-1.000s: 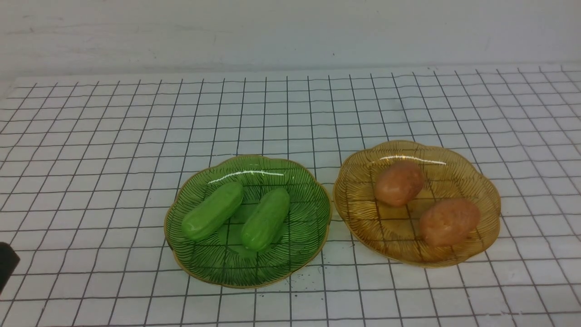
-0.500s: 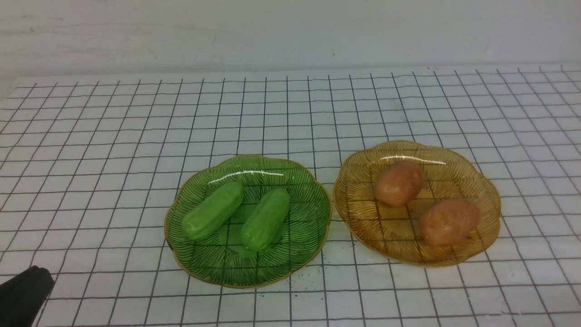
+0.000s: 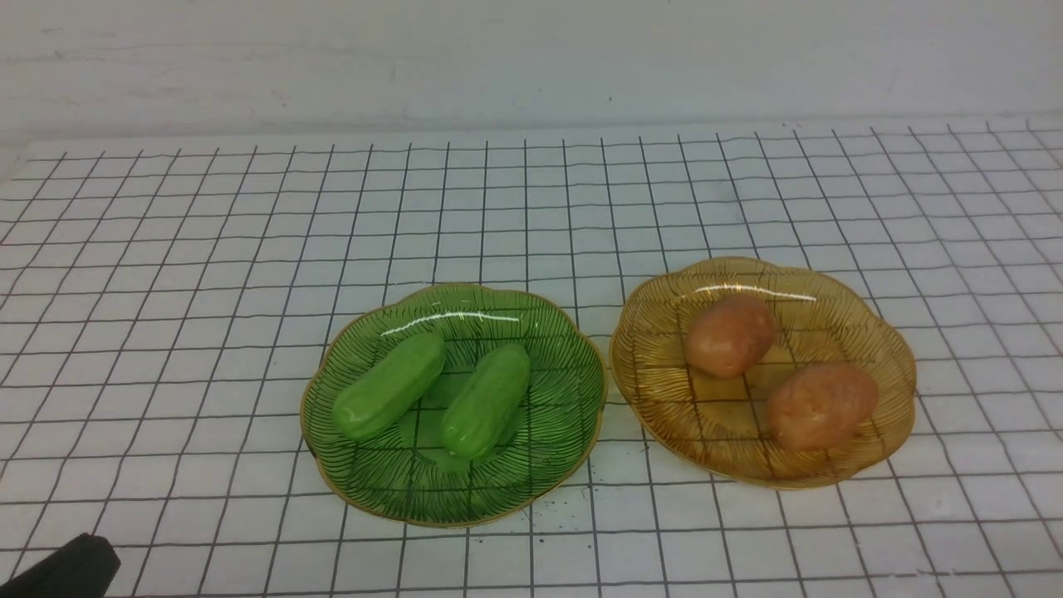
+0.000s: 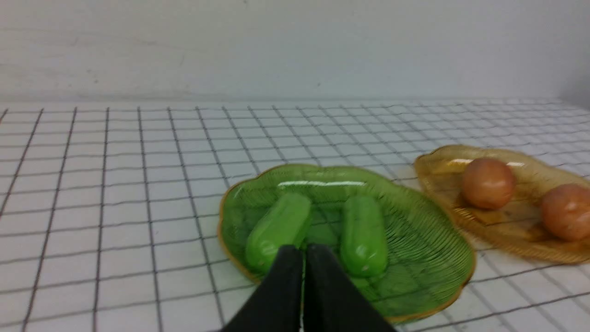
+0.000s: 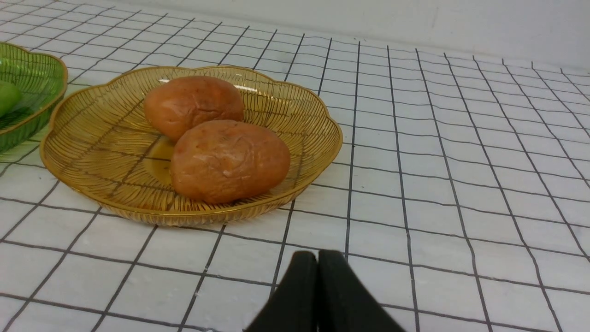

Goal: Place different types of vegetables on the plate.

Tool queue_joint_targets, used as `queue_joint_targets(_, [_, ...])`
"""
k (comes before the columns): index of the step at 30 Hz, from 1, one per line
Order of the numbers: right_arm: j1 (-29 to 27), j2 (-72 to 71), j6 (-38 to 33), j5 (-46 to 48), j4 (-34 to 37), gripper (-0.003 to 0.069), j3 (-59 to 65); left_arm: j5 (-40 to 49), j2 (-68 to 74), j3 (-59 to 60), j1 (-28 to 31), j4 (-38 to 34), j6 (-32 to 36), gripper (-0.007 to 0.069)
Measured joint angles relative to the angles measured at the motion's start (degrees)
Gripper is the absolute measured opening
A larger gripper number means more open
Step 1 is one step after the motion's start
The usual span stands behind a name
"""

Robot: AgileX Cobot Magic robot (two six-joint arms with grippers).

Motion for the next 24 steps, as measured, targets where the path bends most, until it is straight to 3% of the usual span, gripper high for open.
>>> queue_joint_targets(1, [0.0,0.0,0.0,0.0,0.0,-0.0015,0.0,0.0,-0.1,0.7,0.4,-0.4,0.6,-0.0008])
queue_joint_targets(2, [0.0,0.0,0.0,0.0,0.0,-0.0015,0.0,0.3,-0.1,4.1,5.6,-5.5,7.0,-0.0008])
queue_joint_targets(5, [0.0,0.0,0.0,0.0,0.0,-0.0015,0.0,0.5,-0.1,5.1,9.6,-8.3,11.3,-0.0008])
queue_joint_targets(12, [0.0,0.0,0.0,0.0,0.0,-0.0015,0.0,3.7,-0.1,5.1,17.2,-9.8,15.2,-0.0008])
queue_joint_targets(16, [0.0,0.0,0.0,0.0,0.0,-0.0015,0.0,5.4,-0.1,5.1,17.6,-9.8,15.2,-0.0008])
queue_joint_targets(24, [0.0,0.0,0.0,0.0,0.0,-0.0015,0.0,5.7,-0.1,5.1,12.5,-7.5,15.2,-0.0008])
